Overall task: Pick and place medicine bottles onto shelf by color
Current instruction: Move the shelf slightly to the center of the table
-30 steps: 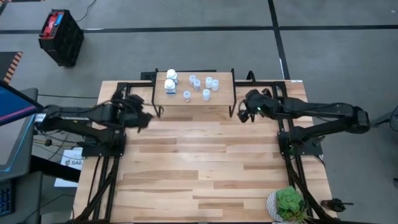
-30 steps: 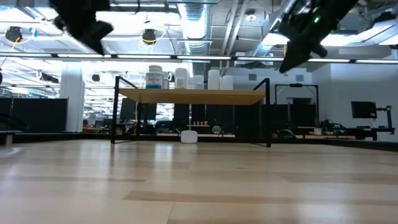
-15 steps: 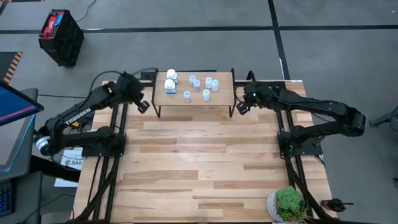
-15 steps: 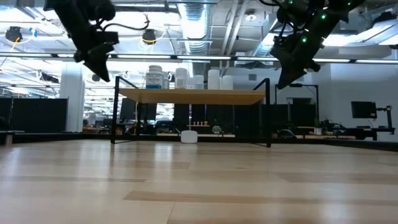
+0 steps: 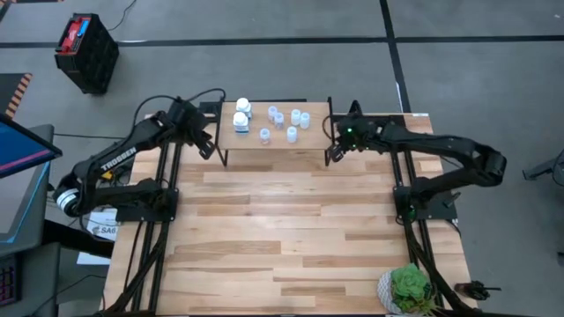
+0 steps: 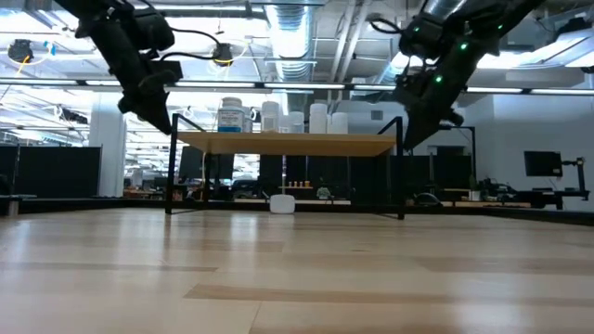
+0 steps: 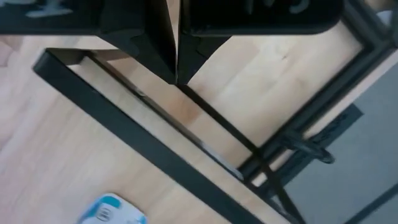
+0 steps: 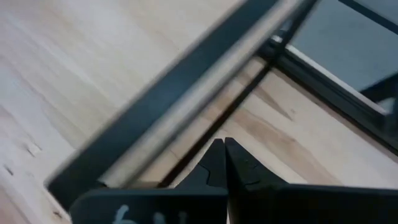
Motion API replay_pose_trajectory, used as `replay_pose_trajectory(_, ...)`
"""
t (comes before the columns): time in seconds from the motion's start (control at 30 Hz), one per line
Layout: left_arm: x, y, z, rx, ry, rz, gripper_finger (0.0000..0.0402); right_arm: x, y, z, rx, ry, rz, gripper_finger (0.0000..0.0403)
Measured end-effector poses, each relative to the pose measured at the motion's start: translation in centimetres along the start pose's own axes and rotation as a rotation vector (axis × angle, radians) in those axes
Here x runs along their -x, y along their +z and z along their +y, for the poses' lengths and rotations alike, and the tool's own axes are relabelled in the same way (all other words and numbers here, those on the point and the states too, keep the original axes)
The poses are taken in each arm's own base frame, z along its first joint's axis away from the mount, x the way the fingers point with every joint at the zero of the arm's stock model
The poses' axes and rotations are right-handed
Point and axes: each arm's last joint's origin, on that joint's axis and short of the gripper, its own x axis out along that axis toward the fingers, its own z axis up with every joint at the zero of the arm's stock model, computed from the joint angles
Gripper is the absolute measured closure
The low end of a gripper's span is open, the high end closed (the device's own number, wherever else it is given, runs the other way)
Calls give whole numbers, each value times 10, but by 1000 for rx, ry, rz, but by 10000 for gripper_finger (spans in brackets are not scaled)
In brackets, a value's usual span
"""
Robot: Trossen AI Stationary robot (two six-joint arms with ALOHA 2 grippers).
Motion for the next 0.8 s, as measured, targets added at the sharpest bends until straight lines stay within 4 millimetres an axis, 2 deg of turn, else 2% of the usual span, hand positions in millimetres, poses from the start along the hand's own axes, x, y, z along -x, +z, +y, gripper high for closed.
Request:
replay_pose_trajectory(0.2,-1,-1,-8,-6,-30,19,401,-15,3,7,7,16,-21,399)
replay_pose_trajectory(0.8,-1,-2,-27,-26,-72,36,401,-4,-7,23,40,60,22,401)
